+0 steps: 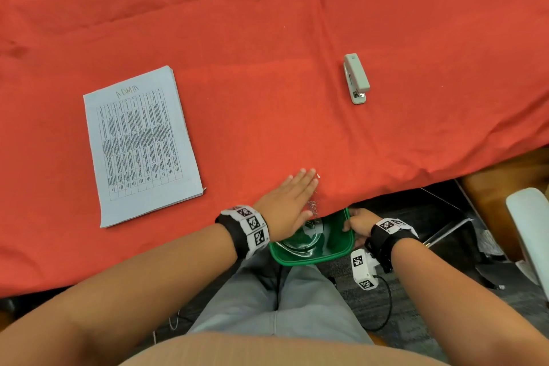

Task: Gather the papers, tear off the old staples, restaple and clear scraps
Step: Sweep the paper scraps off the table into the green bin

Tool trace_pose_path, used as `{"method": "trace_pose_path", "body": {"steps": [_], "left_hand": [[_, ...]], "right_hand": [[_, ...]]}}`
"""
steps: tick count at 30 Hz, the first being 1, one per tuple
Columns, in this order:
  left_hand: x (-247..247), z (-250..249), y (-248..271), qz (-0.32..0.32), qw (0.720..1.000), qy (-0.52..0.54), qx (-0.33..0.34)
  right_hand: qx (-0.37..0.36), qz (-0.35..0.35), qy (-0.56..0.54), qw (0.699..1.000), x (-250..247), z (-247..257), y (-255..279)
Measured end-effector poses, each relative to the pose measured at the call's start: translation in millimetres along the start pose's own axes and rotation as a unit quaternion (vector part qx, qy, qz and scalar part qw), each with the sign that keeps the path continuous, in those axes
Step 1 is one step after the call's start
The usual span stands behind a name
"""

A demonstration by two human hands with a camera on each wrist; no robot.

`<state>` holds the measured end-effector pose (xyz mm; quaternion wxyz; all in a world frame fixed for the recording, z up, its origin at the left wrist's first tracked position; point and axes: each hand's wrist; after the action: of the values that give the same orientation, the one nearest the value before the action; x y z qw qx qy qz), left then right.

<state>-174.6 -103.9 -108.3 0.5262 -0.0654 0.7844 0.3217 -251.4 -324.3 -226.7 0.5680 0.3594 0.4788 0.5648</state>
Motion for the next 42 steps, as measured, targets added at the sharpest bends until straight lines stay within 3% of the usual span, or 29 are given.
{"method": "trace_pose_path", "body": {"steps": [3,7,12,16,19,22,24,30,35,39,42], "left_hand": [[0.3,10.5,-3.4,0.03,0.999,-0.021,-0.016],[20.4,3.0,14.3,0.053,0.996,-0.057,0.042],[42.0,-10.4,27.6,0.13,0.978,-0.105,0.125],[16.6,-16.9,13.1,0.037,0.988,-0.058,0.141],[-5.9,-10.7,-3.9,-0.023,0.995,-0.054,0.083],[-11.4,0.5,-15.8,-0.01,0.998,-0.063,0.018],[-6.1,4.5,-17.2,0.006,0.998,-0.064,0.013],[24.8,-5.1,5.9,0.037,0.991,-0.107,0.075],[46.1,-7.2,18.5,0.111,0.979,-0.107,0.131],[37.5,-12.8,14.7,0.066,0.981,-0.112,0.144],[17.1,-12.4,-0.4,0.009,0.989,-0.105,0.103]], "right_hand": [[0.003,0.001,-0.011,1.0,-0.1,-3.6,-3.7],[0.008,-0.002,-0.017,1.0,-0.4,-3.2,0.8],[0.005,-0.002,-0.038,0.999,-0.2,-3.9,6.2],[-0.003,-0.008,-0.014,1.0,-4.1,0.4,8.6],[-0.004,-0.009,-0.013,1.0,-4.0,3.2,9.2],[-0.003,-0.01,-0.027,1.0,-1.3,4.5,7.8],[-0.001,-0.009,-0.029,1.0,0.5,5.8,6.1],[0.003,-0.003,-0.036,0.999,1.7,4.3,-0.9],[0.006,0.0,-0.045,0.999,0.7,0.6,-12.2],[0.002,-0.009,-0.035,0.999,-0.9,0.0,-15.3],[-0.004,-0.017,-0.023,1.0,-0.7,2.3,-15.6]]}}
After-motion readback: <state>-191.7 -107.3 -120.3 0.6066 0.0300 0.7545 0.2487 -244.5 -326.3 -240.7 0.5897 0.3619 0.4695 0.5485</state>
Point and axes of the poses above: each hand's wrist, its own y-axis away from the middle knuckle, its own x-axis out of the palm, z = x × y, and after that the axes turned 6 degrees about -y, right-handed
